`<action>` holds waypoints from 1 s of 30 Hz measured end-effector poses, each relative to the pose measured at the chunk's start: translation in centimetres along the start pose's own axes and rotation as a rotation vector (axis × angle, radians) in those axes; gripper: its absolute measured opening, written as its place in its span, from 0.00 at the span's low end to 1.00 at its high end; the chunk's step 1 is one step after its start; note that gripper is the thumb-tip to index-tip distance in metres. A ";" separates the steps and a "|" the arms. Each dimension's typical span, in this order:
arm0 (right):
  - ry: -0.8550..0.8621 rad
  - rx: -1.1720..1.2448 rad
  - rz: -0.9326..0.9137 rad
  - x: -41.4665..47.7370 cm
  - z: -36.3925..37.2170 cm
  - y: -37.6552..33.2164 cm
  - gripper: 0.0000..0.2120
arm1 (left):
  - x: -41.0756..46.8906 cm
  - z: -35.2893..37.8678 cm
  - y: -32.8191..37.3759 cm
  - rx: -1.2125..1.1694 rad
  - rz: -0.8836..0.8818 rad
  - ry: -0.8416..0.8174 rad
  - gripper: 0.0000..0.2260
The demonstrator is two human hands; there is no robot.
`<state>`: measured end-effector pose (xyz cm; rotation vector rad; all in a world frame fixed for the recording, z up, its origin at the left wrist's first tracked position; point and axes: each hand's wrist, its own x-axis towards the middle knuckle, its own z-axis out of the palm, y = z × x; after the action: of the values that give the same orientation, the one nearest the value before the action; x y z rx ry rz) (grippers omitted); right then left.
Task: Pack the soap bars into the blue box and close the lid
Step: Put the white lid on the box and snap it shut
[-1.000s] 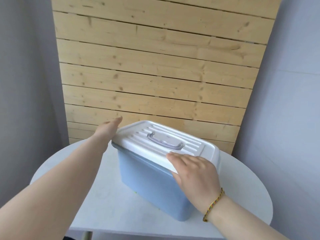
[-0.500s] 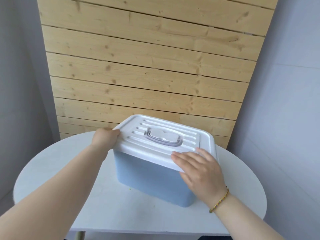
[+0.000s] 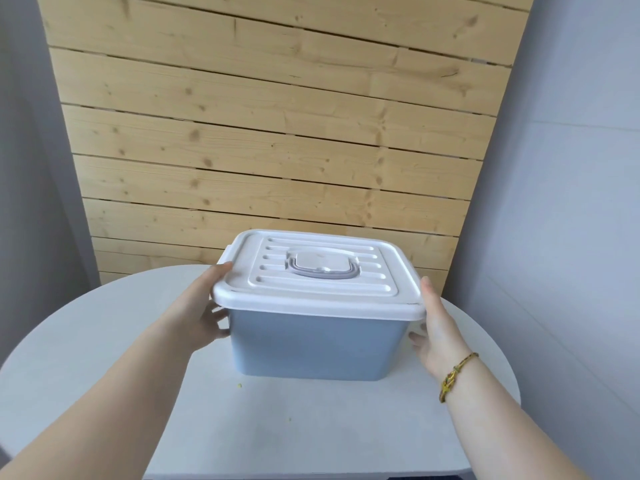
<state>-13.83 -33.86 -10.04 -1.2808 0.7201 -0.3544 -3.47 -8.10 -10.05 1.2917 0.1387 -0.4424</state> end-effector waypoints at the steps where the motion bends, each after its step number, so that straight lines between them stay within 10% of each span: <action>1: -0.077 0.086 0.080 0.3 0.0 -0.1 0.21 | 0.2 0.0 0.1 -0.021 0.027 -0.005 0.08; 8: -0.037 0.197 -0.011 1.7 0.1 -0.7 0.06 | 1.1 0.2 0.6 -0.022 0.338 0.264 0.35; 15: 0.065 -0.095 -0.186 2.3 0.2 -2.1 0.05 | 1.1 0.7 1.7 0.061 0.288 0.173 0.15; 30: 0.076 -0.733 -0.144 3.1 1.1 -4.7 0.21 | 2.5 2.0 2.7 0.362 0.240 0.317 0.14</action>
<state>-10.16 -36.20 -6.34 -2.0271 0.8607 -0.2612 -0.41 -10.08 -7.88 1.7075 0.1715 -0.0533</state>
